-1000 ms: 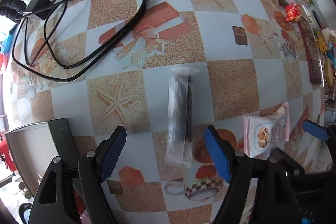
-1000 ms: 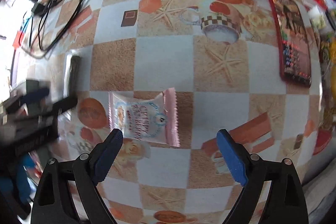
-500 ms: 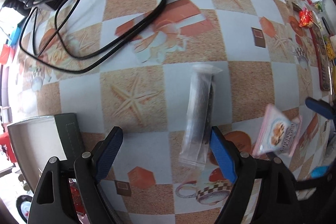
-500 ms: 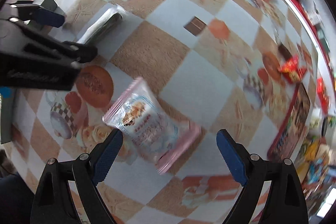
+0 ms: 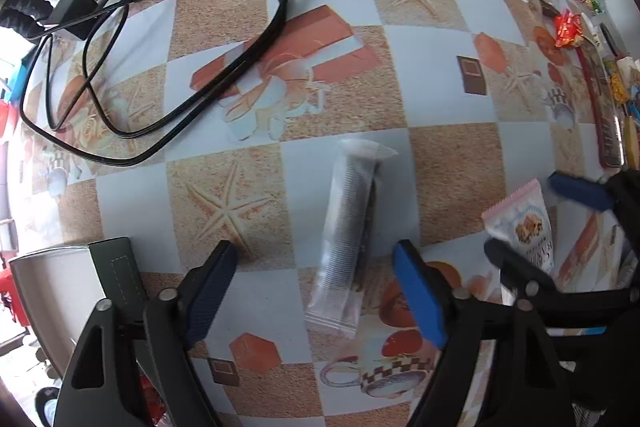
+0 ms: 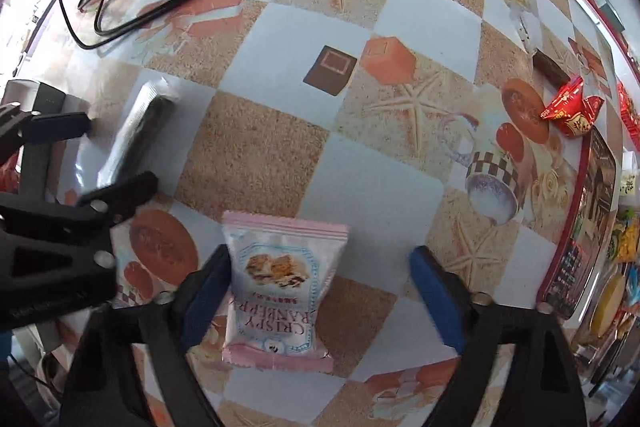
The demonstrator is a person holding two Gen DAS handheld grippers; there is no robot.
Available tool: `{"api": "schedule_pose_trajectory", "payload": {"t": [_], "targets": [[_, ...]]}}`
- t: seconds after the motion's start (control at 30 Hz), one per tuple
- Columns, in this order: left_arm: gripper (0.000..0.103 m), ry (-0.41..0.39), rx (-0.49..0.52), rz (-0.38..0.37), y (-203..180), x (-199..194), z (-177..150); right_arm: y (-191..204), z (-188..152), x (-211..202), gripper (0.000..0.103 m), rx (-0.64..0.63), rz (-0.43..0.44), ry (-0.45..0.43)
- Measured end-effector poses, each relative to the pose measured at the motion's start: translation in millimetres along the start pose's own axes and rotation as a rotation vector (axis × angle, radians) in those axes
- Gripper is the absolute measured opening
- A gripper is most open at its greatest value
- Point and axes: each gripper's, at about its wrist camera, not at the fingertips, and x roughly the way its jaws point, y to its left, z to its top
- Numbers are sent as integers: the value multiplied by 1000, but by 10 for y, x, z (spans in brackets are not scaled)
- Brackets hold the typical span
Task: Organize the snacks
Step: 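Grasp the pink Crispy Cranberry packet with the right tool, then carry the cranberry packet over the white tray with the right tool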
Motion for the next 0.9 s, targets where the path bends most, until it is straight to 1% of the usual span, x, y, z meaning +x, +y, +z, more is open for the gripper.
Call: {"api": "schedule_pose_trajectory", "payload": {"t": [0.03, 0.07, 0.1, 0.17, 0.23, 0.3, 0.4, 0.43, 0.6, 0.73, 0.8, 0.9], "targets": [[71, -5, 7, -2, -10, -16, -4, -38, -40, -82, 60, 3, 2, -2], [58, -11, 19, -5, -42, -38, -13, -38, -43, -106, 53, 12, -2, 0], [41, -12, 29, -8, -88, -54, -7, -47, -37, -113, 53, 27, 8, 13], [20, -2, 42, -31, -103, -83, -11, -81, -62, -150, 53, 56, 22, 17], [19, 8, 29, -65, -101, -92, -28, -116, -96, -162, 52, 95, 59, 26], [19, 0, 19, -69, -85, -123, -82, -163, -152, -178, 52, 134, 87, 32], [19, -25, 9, -80, -33, -235, -184, -246, -231, -219, 52, 192, 128, 36], [19, -36, 5, -85, -33, -292, -336, -263, -247, -236, 52, 207, 139, 37], [19, -89, -12, -106, 105, -595, -547, -308, -297, -428, 52, 260, 178, 30], [19, -133, -25, -109, 325, -874, -691, -182, -272, -614, 52, 248, 199, 15], [19, -147, -41, -104, 420, -994, -759, 44, -247, -750, 52, 219, 207, 7], [19, -155, -89, -99, 618, -1103, -908, 281, -246, -832, 52, 177, 220, -2]]}}
